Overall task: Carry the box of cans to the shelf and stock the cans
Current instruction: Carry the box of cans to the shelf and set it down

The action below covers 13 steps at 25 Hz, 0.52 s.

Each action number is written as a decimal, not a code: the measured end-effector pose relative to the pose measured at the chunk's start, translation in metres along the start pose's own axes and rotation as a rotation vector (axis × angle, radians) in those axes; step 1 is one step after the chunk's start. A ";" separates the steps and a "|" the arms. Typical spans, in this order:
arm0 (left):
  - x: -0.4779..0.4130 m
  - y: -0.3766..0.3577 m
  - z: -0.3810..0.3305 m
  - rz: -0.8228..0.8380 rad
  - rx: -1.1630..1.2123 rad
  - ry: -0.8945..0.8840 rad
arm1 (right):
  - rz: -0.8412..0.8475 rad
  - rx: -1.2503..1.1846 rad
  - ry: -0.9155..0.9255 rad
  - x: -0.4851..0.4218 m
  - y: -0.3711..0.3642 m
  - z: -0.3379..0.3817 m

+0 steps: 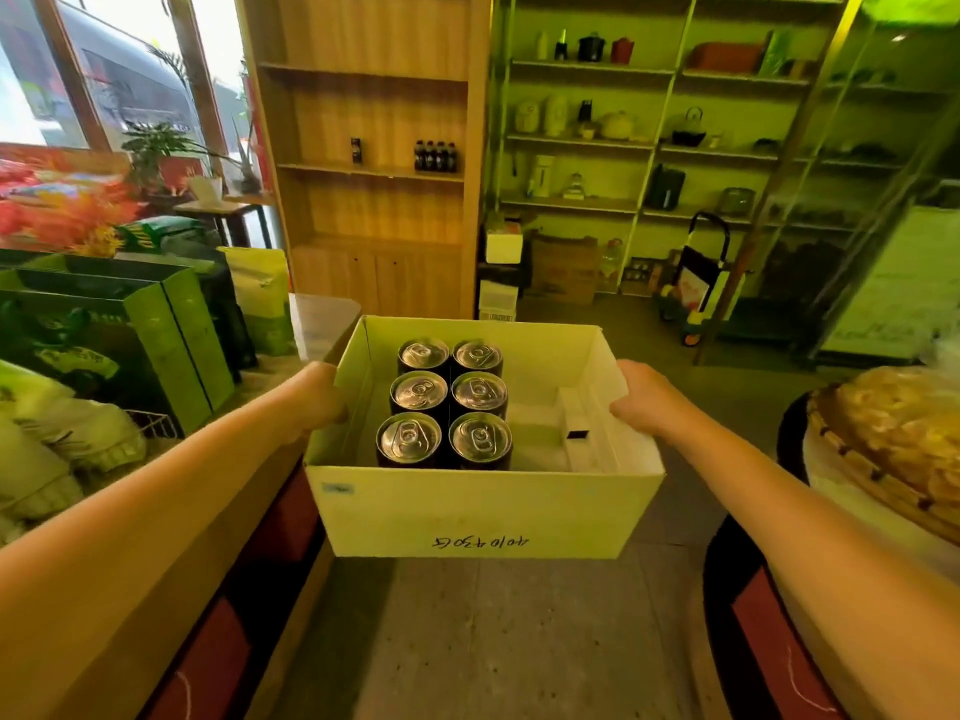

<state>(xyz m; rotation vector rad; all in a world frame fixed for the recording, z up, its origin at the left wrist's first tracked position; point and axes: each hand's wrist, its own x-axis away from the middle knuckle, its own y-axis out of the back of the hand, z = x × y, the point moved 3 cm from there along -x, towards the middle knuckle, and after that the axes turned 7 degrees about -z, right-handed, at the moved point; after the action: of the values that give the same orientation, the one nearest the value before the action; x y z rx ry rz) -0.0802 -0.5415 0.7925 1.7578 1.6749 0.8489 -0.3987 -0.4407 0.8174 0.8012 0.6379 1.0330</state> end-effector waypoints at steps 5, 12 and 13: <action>-0.151 -0.013 -0.015 0.034 0.009 -0.017 | 0.005 -0.011 -0.004 -0.141 -0.042 0.016; -0.357 -0.007 -0.067 0.086 -0.036 -0.110 | -0.051 0.003 -0.048 -0.332 -0.078 0.052; -0.386 -0.007 -0.072 0.090 -0.039 -0.097 | -0.053 0.001 -0.057 -0.361 -0.082 0.054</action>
<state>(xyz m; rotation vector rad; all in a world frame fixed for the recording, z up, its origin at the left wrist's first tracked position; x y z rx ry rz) -0.1470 -0.9283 0.8080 1.8290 1.5174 0.8161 -0.4549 -0.8105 0.8121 0.8077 0.6077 0.9588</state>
